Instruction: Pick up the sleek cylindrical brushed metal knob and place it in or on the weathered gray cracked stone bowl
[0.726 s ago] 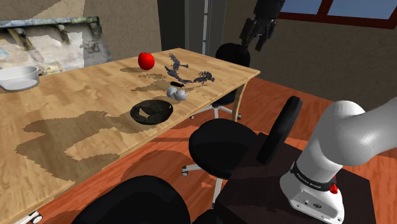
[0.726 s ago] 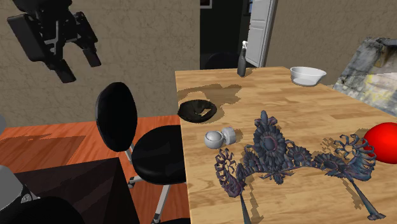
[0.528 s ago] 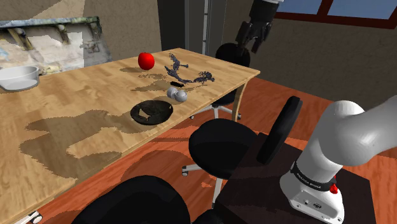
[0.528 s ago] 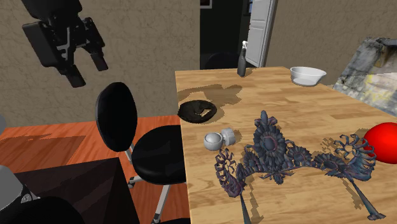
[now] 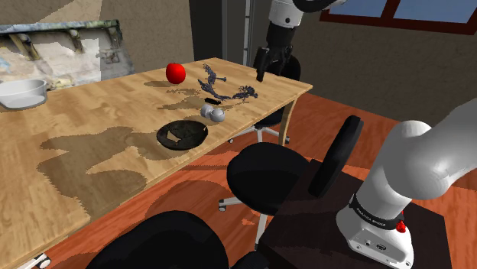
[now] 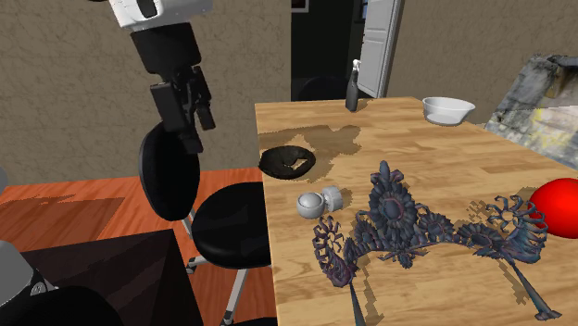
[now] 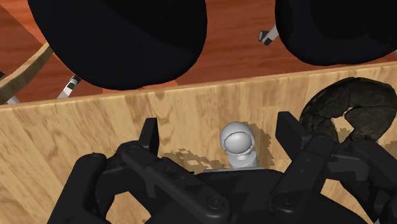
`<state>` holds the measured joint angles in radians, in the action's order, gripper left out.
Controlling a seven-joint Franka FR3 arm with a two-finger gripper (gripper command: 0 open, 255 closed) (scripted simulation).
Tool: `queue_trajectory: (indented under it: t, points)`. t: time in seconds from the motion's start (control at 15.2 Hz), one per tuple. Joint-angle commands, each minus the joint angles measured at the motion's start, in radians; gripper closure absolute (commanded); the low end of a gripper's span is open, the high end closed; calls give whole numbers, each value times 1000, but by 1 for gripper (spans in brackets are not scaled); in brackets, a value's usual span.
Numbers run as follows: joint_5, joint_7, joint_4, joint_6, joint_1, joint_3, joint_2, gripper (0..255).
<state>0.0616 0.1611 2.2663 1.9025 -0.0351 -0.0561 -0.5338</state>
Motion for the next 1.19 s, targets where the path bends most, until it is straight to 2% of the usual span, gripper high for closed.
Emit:
queue_trajectory:
  t: [0.0, 0.59, 1.12]
  points:
    - [4, -2, -21, 53, -6, 4, 77, 0]
    - [28, -4, -160, 220, -25, 24, 402, 0]
    - [62, 0, -369, 297, -41, 39, 704, 0]
